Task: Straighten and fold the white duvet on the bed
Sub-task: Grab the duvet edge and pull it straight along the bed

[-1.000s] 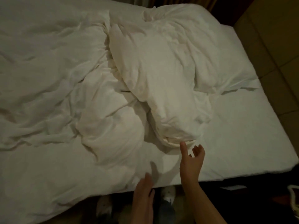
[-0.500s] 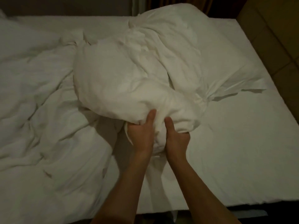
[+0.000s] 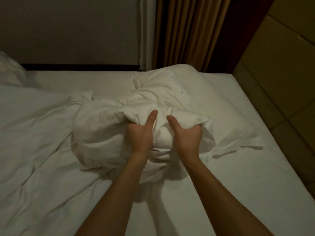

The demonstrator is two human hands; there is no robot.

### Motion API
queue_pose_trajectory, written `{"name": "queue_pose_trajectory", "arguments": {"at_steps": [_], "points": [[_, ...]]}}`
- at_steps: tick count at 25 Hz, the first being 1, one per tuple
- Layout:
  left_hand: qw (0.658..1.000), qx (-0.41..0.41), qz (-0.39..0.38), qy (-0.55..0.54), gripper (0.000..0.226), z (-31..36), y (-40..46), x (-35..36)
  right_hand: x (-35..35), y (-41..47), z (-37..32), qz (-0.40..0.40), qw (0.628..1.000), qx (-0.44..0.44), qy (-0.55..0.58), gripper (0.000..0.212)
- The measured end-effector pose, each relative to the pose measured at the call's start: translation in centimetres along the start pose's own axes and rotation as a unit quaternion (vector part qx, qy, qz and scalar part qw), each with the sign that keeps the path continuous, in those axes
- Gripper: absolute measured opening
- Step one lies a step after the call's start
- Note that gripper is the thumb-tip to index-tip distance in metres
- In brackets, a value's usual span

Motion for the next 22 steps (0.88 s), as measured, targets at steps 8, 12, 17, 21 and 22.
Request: {"name": "queue_pose_trajectory", "arguments": {"at_steps": [8,12,17,21,22], "points": [[0.998,0.03,-0.046,0.012,0.065,4.6,14.3,6.1,9.4,12.7,1.5,-0.021,0.999,-0.005,-0.03,0.04],[0.999,0.037,-0.029,0.017,0.06,8.1,21.6,9.7,14.1,19.9,0.8,-0.03,0.999,-0.007,-0.044,0.068],[0.996,0.078,0.023,0.03,0.051,18.6,28.9,14.0,21.2,31.8,-4.5,-0.038,0.995,-0.083,-0.045,0.073],[0.992,-0.06,-0.107,0.014,0.078,18.0,37.2,16.5,28.3,39.0,1.1,-0.147,0.986,0.046,-0.067,0.109],[0.978,-0.121,-0.171,0.02,0.072,15.2,38.6,16.5,29.6,39.6,5.3,-0.195,0.973,0.111,-0.059,0.122]]}}
Point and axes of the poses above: each hand's wrist, its own y-axis towards the middle knuckle, its own x-axis out of the palm, z = x × y, the point moved 5 cm from there along y, towards the middle knuckle, and after that the axes turned 11 degrees about -x, right-handed, at the moved point
